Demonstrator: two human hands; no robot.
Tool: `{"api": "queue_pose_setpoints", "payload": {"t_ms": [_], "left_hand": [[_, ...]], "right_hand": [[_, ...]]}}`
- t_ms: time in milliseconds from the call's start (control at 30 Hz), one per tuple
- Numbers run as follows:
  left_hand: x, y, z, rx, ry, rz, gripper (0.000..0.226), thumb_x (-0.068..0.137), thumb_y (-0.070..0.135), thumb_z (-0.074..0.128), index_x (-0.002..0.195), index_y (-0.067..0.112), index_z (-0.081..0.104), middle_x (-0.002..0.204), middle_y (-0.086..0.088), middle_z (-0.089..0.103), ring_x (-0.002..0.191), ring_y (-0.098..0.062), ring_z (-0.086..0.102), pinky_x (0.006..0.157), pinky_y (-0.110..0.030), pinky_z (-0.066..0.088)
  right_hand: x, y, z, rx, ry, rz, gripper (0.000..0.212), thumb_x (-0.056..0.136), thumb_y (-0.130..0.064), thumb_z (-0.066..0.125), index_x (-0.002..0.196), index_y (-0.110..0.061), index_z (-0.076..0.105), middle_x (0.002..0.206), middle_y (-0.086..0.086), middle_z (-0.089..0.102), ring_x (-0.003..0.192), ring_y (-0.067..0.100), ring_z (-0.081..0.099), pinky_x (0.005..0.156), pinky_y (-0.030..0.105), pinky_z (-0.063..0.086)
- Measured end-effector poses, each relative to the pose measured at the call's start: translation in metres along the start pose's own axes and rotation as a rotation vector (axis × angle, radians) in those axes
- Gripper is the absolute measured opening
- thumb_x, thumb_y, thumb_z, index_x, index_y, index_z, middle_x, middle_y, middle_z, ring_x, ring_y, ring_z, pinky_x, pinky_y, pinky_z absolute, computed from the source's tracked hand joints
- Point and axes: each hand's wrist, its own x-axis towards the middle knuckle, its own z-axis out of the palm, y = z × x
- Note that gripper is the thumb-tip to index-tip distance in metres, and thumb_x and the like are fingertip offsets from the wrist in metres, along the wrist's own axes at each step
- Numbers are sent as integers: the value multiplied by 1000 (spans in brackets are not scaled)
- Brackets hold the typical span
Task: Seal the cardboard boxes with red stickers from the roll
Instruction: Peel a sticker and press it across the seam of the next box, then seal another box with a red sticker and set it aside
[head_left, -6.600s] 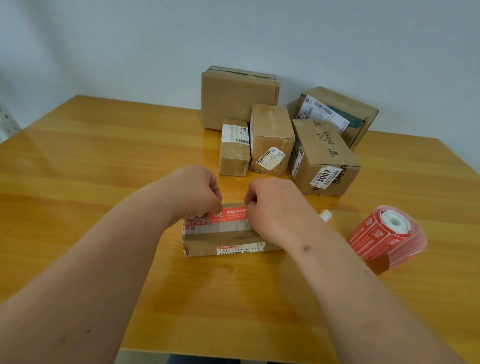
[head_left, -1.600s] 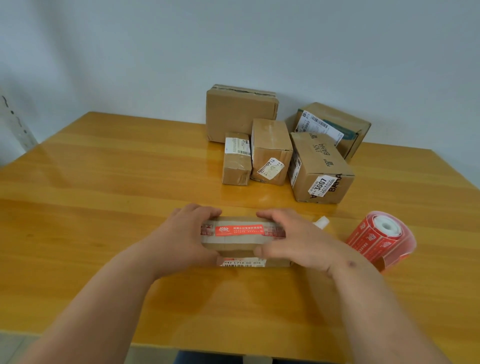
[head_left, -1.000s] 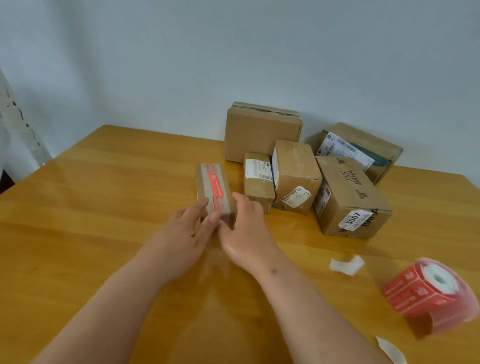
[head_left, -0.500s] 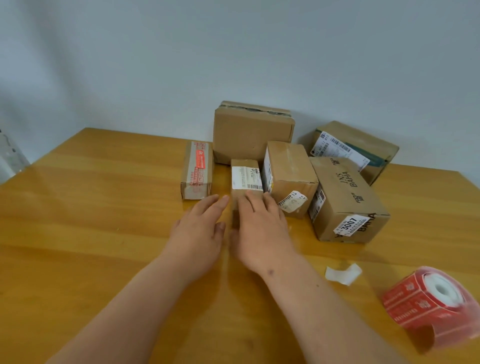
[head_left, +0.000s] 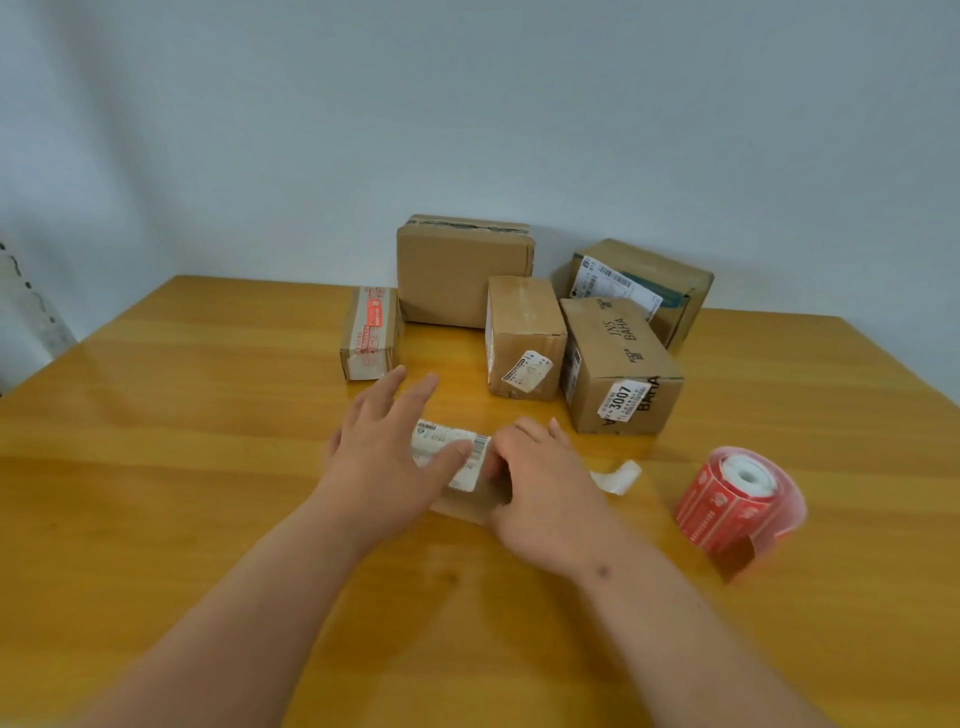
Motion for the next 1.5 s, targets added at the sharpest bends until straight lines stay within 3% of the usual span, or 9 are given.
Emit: {"api": "queue_pose_setpoints", "payload": {"t_ms": [167,300,467,600,733,933,1100,1233,1500], "left_hand": [[-26,4,-2,63,-347,-6,86,71,62,71,145,41,32,144,13,41,126,-10,43,104,-31,38],[-40,17,6,162,-297,47,81,75,64,66,145,37,35,137,14,46,121,-9,45,104,-31,38],[-41,40,5,263,-293,114,76,83,69,49,149,40,22,155,18,26,144,-9,19,120,-52,2],[-37,73,8,158,-238,203,63,89,58,51,146,44,27,153,19,29,144,-7,20,121,-48,4],[-34,105,22,70,-213,292,55,91,48,55,143,42,36,150,19,36,142,-3,25,120,-42,12],[-27,138,49,1,-223,355,43,92,40,59,133,37,49,139,18,47,132,-3,38,115,-42,27],[-28,153,67,-17,-195,387,19,89,41,61,107,37,57,118,18,54,114,-5,49,111,-40,28],[-31,162,80,-28,-212,423,20,88,45,61,107,38,59,107,19,55,108,-1,49,106,-35,26],[-27,163,78,-166,-249,329,22,85,45,66,102,48,52,84,16,57,83,4,53,98,-37,41]], "right_hand": [[-29,7,-19,72,-79,14,26,71,-2,55,79,-25,45,87,-10,47,89,8,46,118,37,9],[-50,10,-28,60,-16,10,16,78,-9,55,84,-23,51,90,-10,53,92,10,47,117,34,13],[-66,30,-53,-88,285,67,13,81,-18,59,90,-28,56,97,-12,52,100,14,46,92,30,34],[-75,62,-80,-183,404,319,24,83,-16,55,102,-29,58,111,-6,50,114,20,41,99,36,25],[-90,99,-98,-113,360,464,23,84,-11,53,101,-27,57,115,0,48,117,25,42,99,40,28],[-107,119,-109,12,164,312,30,76,3,47,93,-20,56,114,-1,44,105,24,46,86,39,45],[-108,130,-108,-56,168,264,14,72,-11,65,79,-22,60,113,-3,47,109,22,46,92,42,43],[-108,136,-102,-65,193,233,5,75,-20,71,79,-20,68,120,-5,50,117,24,39,97,40,36],[-102,122,-97,97,171,113,19,78,-25,75,72,-31,58,118,-12,51,121,15,35,101,42,33]]}}
